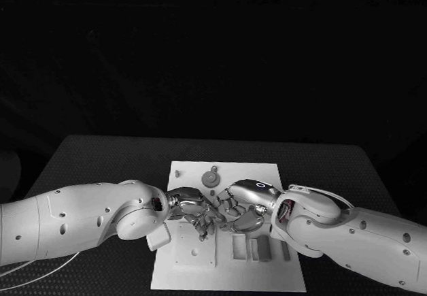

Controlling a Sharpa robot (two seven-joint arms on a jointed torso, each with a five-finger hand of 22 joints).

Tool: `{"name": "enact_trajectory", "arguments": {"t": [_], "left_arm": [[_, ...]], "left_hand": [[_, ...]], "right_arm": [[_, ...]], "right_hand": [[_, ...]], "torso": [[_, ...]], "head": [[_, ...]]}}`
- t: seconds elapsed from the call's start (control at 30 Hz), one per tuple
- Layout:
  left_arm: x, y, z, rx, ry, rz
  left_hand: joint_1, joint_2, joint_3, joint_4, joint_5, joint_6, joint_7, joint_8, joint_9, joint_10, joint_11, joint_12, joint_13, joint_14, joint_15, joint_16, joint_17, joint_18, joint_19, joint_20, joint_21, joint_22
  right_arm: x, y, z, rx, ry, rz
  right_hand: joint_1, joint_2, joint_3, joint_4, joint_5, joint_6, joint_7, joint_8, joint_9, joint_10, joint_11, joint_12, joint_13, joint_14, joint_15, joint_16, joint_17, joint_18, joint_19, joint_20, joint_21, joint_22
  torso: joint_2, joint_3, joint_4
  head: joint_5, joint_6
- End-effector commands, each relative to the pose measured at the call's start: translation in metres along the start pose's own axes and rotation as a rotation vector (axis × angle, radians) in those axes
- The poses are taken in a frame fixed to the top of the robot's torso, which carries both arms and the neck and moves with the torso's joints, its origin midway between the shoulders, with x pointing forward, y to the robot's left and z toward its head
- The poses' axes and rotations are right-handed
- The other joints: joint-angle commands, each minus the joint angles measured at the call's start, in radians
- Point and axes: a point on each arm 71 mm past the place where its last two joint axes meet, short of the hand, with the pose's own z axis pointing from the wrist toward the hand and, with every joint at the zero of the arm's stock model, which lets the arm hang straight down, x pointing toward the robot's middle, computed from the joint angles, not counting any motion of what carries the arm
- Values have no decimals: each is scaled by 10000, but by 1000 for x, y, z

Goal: Assemble the parts on the task board

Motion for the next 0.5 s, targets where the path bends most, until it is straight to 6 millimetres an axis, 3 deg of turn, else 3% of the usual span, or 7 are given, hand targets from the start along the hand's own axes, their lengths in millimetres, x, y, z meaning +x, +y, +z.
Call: {"name": "enact_trajectory", "arguments": {"t": [0.03, 0.3, 0.5], "left_arm": [[2, -4, 0, 276, 331, -189], [0, -3, -1, 302, 88, -509], [0, -3, -1, 328, 104, -616]], "left_hand": [[310, 391, 37, 12, 32, 7, -75, 344, 1530, 40, -73, 36, 14, -77, 29, 60, 12, 116, 3, 5, -61, 9], [222, 354, -10, 21, 32, -173, -9, 233, 1549, -33, -37, 6, 25, -131, 51, 36, 17, 106, -37, 20, -102, 32], [37, 18, -143, 71, 31, -299, 49, 114, 1516, -76, -10, -14, 34, -158, 69, 12, 13, 105, -47, 32, -131, 48]], "right_arm": [[2, -3, -1, 52, 167, -214], [0, -3, -1, 42, -80, -254], [-1, -3, -2, 71, -205, -315]], "right_hand": [[119, 61, 23, -23, 21, 367, 163, 109, 107, 13, -96, 75, -26, 24, -72, 38, -14, 56, 24, -64, 65, 205], [33, 154, -18, 10, 23, 772, 2, 295, 320, 147, -248, 119, -90, 134, -169, 105, -29, 56, 152, -122, 125, 192], [-22, 182, -14, 29, 24, 942, -64, 362, 400, 223, -311, 135, -120, 192, -209, 127, -37, 56, 218, -156, 147, 187]], "torso": [[2, 4, 3], [2, 3, -1], [4, 1, 0]], "head": [[-3, -6], [-4, 4], [-2, 7]]}}
